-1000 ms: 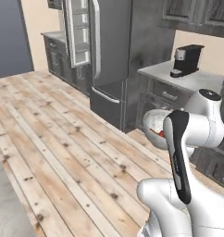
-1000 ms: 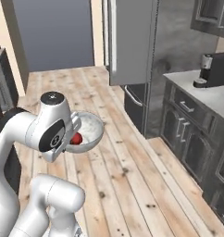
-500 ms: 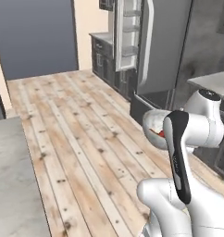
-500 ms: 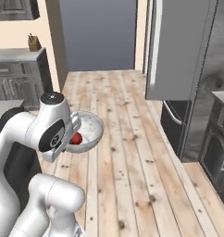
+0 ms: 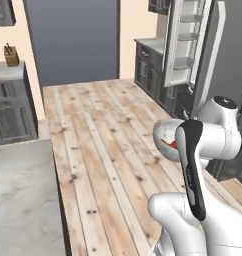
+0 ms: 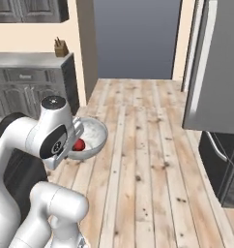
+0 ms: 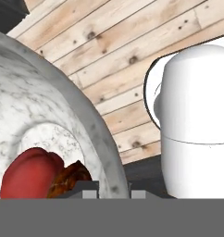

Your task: Pick the chicken drumstick and bell pepper from their plates and place them in the bowl. Then put the bowl in the fridge.

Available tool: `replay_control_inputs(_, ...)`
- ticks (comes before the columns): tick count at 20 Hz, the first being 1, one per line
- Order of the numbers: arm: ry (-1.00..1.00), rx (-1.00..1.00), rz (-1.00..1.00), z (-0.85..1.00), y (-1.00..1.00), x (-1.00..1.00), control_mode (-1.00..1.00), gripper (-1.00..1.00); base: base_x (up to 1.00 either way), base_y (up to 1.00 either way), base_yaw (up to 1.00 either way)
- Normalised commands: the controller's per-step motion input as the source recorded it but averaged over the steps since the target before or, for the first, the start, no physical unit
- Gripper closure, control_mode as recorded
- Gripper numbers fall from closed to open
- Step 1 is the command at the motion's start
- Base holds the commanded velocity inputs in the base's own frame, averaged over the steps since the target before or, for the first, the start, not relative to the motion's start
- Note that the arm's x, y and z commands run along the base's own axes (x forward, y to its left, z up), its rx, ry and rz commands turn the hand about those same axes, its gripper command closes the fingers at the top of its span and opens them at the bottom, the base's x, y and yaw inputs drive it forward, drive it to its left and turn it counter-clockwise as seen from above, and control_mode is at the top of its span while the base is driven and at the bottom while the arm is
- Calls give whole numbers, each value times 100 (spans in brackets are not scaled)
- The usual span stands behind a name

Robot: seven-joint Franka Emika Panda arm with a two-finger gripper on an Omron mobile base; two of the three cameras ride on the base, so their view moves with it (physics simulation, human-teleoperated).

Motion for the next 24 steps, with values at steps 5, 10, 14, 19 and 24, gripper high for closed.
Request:
replay_control_inputs(5, 0, 0, 0, 0, 0, 0, 100, 100, 94, 3, 20)
replay_control_inputs(10, 0, 0, 0, 0, 0, 0, 100, 100, 94, 2, 13)
replay_control_inputs(14, 0, 0, 0, 0, 0, 0, 100, 100, 94, 5, 1)
replay_control_inputs(19, 0, 0, 0, 0, 0, 0, 100, 100, 90, 17, -16)
replay_control_inputs(24, 0, 0, 0, 0, 0, 0, 100, 100, 67, 24, -43)
